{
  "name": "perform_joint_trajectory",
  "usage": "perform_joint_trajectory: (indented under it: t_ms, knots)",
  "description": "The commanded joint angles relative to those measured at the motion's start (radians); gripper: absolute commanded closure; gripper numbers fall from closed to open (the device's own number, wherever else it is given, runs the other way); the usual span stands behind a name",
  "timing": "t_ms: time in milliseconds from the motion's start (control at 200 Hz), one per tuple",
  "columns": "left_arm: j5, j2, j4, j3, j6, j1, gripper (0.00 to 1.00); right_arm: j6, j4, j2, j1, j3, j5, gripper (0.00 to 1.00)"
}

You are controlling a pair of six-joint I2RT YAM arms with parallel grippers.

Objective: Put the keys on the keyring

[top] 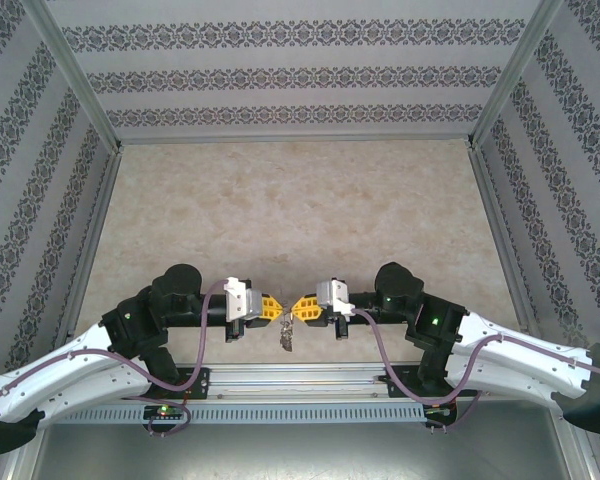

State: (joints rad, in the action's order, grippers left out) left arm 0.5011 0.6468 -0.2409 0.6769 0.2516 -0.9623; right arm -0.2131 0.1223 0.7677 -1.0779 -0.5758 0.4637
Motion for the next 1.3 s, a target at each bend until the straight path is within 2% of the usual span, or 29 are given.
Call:
perform_joint_trajectory:
  t_ms: [0, 739, 1034, 1294]
  knots:
    - [0.000, 0.000, 0.001, 0.030, 0.020, -0.002, 1.00, 0.004, 0.058, -0.017, -0.011, -0.018, 0.053, 1.00]
    - [0.005, 0.002, 0.003, 0.028, 0.017, -0.003, 1.00, 0.005, 0.045, 0.020, -0.011, -0.030, 0.027, 1.00]
    - [0.003, -0.007, 0.002, 0.027, 0.018, -0.003, 1.00, 0.001, 0.014, -0.025, -0.011, -0.009, -0.108, 1.00]
    - [-0.001, -0.009, 0.001, 0.029, 0.015, -0.003, 1.00, 0.001, 0.017, -0.013, -0.011, -0.010, -0.052, 1.00]
